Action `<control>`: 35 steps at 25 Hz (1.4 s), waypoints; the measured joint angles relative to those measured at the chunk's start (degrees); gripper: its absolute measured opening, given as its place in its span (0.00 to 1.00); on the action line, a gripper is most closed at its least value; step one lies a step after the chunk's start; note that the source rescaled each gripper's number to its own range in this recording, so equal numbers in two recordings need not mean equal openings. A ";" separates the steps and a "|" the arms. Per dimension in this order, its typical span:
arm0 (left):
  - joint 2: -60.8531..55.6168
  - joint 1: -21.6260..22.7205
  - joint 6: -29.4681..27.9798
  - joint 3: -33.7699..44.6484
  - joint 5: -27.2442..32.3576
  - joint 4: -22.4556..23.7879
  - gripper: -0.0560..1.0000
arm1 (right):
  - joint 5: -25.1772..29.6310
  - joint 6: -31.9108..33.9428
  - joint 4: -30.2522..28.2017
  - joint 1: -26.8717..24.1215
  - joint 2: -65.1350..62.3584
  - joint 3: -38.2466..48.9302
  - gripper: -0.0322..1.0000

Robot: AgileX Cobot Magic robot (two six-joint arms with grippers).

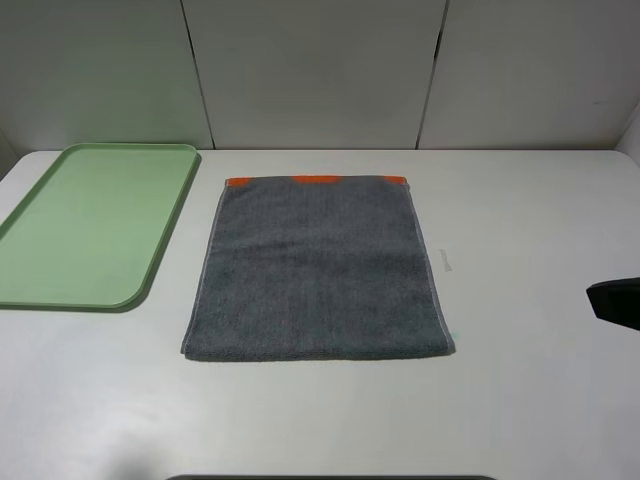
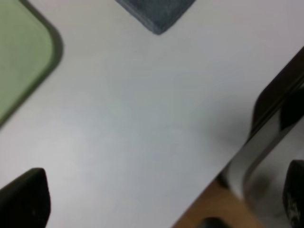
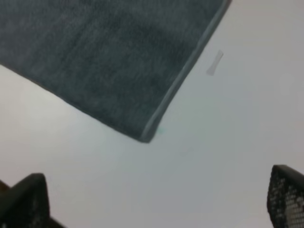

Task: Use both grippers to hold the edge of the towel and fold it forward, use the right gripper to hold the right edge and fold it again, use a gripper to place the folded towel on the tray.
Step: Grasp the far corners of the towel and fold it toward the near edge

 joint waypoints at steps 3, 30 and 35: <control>3.49 -2.91 3.22 -0.16 -0.29 4.90 0.99 | -0.39 -7.16 0.00 0.00 4.74 -0.17 1.00; 41.29 -6.66 17.47 -0.16 -27.34 15.30 0.99 | -10.71 -36.71 8.50 0.00 29.15 -0.22 1.00; 47.42 -6.66 18.74 -0.17 -32.77 18.47 0.99 | -12.08 -36.77 8.69 0.00 32.68 -0.28 1.00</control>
